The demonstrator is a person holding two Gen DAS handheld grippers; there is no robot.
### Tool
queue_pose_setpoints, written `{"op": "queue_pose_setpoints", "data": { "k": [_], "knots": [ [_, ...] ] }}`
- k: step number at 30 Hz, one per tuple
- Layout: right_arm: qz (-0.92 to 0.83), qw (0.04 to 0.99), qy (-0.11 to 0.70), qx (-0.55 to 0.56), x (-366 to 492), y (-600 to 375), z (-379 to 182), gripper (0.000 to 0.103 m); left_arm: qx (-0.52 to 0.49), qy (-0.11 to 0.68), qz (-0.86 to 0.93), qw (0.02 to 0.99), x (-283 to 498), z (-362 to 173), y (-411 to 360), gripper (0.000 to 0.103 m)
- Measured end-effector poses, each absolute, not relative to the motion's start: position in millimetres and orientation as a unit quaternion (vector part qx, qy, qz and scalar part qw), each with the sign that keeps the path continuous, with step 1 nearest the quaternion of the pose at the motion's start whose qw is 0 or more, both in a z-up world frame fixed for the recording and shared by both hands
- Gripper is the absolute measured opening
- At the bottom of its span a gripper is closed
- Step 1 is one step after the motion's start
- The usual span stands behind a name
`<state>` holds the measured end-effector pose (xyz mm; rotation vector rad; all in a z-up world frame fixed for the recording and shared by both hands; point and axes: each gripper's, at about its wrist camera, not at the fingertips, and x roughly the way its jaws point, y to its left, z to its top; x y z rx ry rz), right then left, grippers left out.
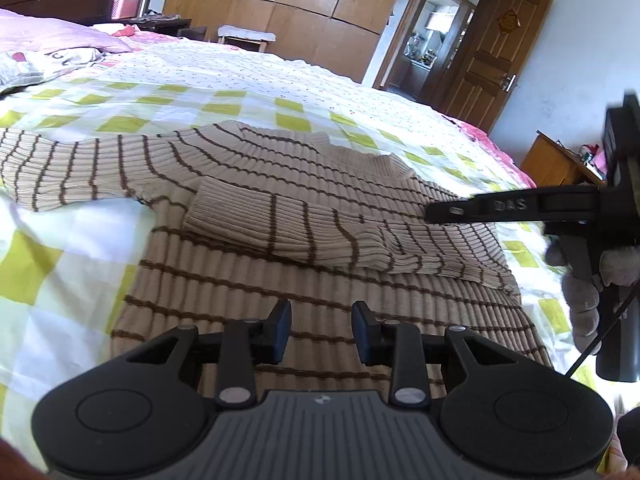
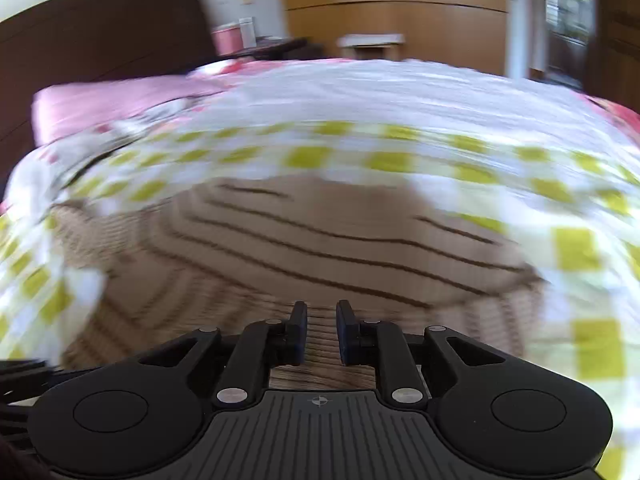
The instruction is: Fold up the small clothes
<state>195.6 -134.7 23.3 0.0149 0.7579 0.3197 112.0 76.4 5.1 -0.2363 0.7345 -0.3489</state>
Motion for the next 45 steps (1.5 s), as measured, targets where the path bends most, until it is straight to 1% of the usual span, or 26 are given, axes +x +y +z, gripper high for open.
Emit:
{"op": "queue_pose_setpoints", "data": {
  "k": [5,8,11,15,16,17,18,21,23,32,37,38,39,44,45],
  "knots": [
    [0.246,0.900,0.357,-0.048,208,-72,23,0.027,-0.114,0.353,-0.164,0.914,112,6,81,0.038],
    [0.271,0.889,0.361,-0.078,223,-48,18,0.036,-0.117,0.354,-0.165,0.913,113,6,83,0.038],
    [0.289,0.877,0.368,-0.109,237,-33,8,0.036,-0.120,0.356,-0.166,0.912,114,4,85,0.038],
    [0.295,0.858,0.399,-0.128,251,-26,-8,0.037,-0.123,0.358,-0.166,0.911,114,3,86,0.038],
    [0.299,0.855,0.405,-0.124,254,-27,-9,0.036,-0.123,0.358,-0.166,0.910,114,3,86,0.038],
    [0.300,0.853,0.410,-0.118,255,-29,-8,0.031,-0.123,0.359,-0.167,0.910,115,3,85,0.038],
    [0.302,0.851,0.415,-0.110,257,-31,-6,0.020,-0.122,0.360,-0.167,0.910,115,3,85,0.038],
    [0.303,0.849,0.421,-0.100,258,-36,-1,0.006,-0.121,0.364,-0.169,0.908,115,0,83,0.038],
    [0.303,0.850,0.420,-0.096,258,-38,1,0.004,-0.118,0.364,-0.169,0.908,115,0,82,0.038],
    [0.280,0.886,0.364,-0.055,265,-45,30,0.004,-0.123,0.363,-0.166,0.909,117,-1,83,0.038],
    [0.260,0.900,0.347,-0.042,277,-44,35,0.004,-0.126,0.362,-0.168,0.908,117,0,84,0.038],
    [0.258,0.901,0.347,-0.041,278,-44,33,0.005,-0.126,0.362,-0.168,0.908,117,0,84,0.038],
    [0.251,0.902,0.349,-0.046,279,-43,29,0.011,-0.126,0.363,-0.168,0.908,117,-1,85,0.038],
    [0.228,0.909,0.345,-0.051,270,-45,21,0.015,-0.126,0.360,-0.169,0.909,116,1,85,0.039],
    [0.233,0.911,0.337,-0.051,264,-46,23,0.020,-0.127,0.359,-0.170,0.909,116,2,86,0.039]
  ]
}}
